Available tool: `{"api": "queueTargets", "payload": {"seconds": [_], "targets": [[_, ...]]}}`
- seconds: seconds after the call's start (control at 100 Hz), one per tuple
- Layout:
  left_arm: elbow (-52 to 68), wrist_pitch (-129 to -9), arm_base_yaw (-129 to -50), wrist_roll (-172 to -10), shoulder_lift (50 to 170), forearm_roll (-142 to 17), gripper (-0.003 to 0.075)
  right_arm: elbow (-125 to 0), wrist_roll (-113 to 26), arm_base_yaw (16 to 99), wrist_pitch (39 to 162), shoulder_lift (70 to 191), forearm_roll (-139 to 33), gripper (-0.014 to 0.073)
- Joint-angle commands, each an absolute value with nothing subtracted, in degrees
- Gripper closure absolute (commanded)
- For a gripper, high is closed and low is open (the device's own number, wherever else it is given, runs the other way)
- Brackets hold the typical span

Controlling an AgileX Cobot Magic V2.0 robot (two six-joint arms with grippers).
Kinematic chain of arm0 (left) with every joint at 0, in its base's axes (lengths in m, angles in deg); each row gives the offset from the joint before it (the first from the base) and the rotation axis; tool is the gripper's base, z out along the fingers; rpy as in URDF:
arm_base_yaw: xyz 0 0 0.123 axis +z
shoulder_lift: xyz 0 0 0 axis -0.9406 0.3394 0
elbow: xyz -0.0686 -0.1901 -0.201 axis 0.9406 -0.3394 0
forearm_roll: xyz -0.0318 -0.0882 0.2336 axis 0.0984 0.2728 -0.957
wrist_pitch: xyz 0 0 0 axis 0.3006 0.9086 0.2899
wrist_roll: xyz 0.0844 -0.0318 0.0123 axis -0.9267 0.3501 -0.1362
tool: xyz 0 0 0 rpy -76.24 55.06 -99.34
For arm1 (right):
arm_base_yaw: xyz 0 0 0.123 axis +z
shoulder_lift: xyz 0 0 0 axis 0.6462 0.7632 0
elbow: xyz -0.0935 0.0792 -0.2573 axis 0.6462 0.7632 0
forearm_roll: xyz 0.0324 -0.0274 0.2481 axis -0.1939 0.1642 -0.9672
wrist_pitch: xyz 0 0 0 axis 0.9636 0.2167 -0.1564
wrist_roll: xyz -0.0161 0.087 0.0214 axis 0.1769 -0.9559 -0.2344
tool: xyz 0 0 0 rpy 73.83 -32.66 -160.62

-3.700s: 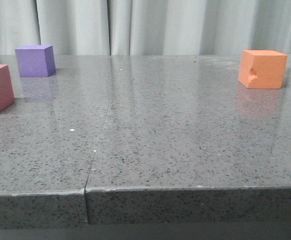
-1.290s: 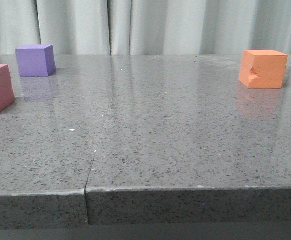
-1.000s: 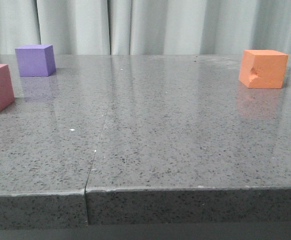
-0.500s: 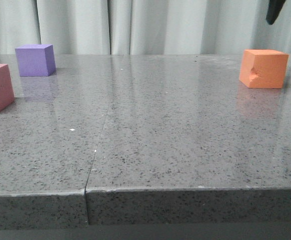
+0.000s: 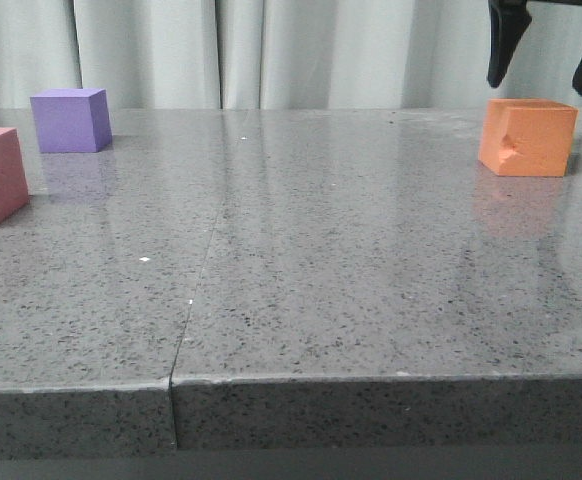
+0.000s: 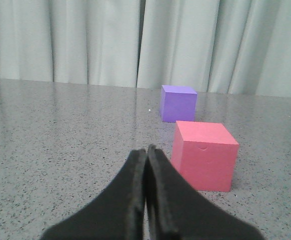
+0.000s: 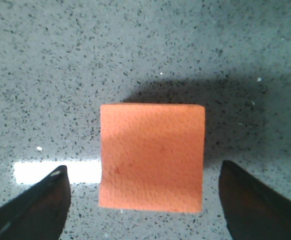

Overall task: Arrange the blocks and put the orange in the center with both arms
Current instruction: 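Lower the right gripper over the orange cube and close on it, then lift the orange cube and carry it toward the table center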

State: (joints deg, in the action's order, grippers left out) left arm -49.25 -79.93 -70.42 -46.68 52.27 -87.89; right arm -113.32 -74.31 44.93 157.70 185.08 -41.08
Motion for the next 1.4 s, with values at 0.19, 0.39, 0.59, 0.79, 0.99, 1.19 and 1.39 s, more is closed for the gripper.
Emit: {"api": "queueTargets", "payload": {"seconds": [0.19,0.39,0.59,0.79,0.99,1.19,1.39], "targets": [[-51.54,-84.76,-70.31,-46.8,50.64,-87.48,0.0741,-115.29,-73.85,44.86,156.11,185.22,-41.48,-0.0008],[-51.54,-84.76,-70.31,-46.8,50.64,-87.48,0.0741,-115.29,-73.85,44.86,155.95,187.01,-41.48,-0.0007],[-51.54,-84.76,-70.31,-46.8,50.64,-87.48,0.0741,-115.29,-73.85,44.86,155.44,187.38,-41.44,0.0147],[-51.54,-84.76,-70.31,-46.8,50.64,-87.48,0.0741,-115.29,-73.85,44.86,155.43,187.38,-41.44,0.0273],[-51.54,-84.76,-70.31,-46.8,50.64,-87.48,0.0741,-115.23,-73.9,44.86,155.39,187.38,-41.44,0.0273],[-51.54,-84.76,-70.31,-46.8,50.64,-87.48,0.0741,-117.49,-74.12,44.86,158.9,187.3,-43.0,0.0273],[-51.54,-84.76,-70.31,-46.8,50.64,-87.48,0.0741,-123.66,-75.63,45.76,164.35,187.3,-43.72,0.0273]]}}
